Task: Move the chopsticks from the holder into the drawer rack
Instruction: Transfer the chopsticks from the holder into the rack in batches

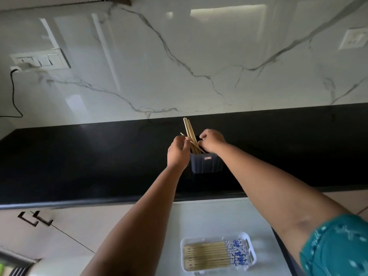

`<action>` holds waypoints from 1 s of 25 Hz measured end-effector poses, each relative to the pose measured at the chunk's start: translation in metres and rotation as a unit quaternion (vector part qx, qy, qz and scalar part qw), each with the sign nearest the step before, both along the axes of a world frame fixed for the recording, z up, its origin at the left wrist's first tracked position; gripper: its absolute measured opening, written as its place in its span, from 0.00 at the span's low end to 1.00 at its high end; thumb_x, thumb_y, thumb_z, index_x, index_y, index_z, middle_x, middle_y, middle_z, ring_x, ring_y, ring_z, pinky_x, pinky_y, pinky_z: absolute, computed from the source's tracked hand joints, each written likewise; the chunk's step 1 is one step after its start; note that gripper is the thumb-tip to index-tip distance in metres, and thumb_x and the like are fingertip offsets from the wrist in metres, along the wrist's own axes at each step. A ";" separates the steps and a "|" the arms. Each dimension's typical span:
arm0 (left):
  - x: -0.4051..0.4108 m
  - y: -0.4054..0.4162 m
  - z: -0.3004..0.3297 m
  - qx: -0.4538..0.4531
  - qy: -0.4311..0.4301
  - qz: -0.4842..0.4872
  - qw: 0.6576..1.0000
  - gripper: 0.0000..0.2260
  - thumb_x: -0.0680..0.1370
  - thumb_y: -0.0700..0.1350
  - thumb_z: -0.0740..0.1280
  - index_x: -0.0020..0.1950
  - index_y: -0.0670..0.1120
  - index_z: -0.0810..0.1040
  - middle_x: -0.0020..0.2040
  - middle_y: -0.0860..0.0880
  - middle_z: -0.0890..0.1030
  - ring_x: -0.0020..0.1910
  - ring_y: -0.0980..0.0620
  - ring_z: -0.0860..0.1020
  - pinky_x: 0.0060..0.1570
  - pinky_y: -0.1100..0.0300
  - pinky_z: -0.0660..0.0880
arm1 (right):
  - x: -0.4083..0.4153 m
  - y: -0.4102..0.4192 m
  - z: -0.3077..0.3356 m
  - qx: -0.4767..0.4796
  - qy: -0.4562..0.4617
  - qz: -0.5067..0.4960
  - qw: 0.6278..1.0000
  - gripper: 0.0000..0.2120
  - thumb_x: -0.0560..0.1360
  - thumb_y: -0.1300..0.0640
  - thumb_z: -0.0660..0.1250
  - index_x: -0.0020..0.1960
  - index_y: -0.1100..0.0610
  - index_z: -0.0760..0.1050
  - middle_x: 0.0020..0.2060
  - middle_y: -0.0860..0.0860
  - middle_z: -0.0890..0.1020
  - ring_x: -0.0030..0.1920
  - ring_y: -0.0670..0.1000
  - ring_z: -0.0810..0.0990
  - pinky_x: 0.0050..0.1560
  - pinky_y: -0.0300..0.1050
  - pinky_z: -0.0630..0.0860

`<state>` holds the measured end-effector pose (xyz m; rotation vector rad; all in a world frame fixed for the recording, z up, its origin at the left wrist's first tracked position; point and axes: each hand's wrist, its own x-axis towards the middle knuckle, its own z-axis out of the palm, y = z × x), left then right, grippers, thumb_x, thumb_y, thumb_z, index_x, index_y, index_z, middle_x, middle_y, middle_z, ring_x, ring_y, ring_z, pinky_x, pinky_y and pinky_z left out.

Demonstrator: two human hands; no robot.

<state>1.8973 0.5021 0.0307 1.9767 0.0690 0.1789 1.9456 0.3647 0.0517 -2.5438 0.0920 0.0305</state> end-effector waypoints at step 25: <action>0.019 0.000 -0.025 -0.077 -0.006 0.048 0.996 0.11 0.81 0.54 0.57 0.40 0.59 0.72 0.39 0.59 0.76 0.40 0.63 0.74 0.40 0.67 0.69 | 0.062 0.004 -0.051 -0.007 0.060 -0.018 0.998 0.22 0.76 0.55 0.68 0.69 0.59 0.70 0.64 0.58 0.77 0.64 0.58 0.76 0.60 0.49 0.75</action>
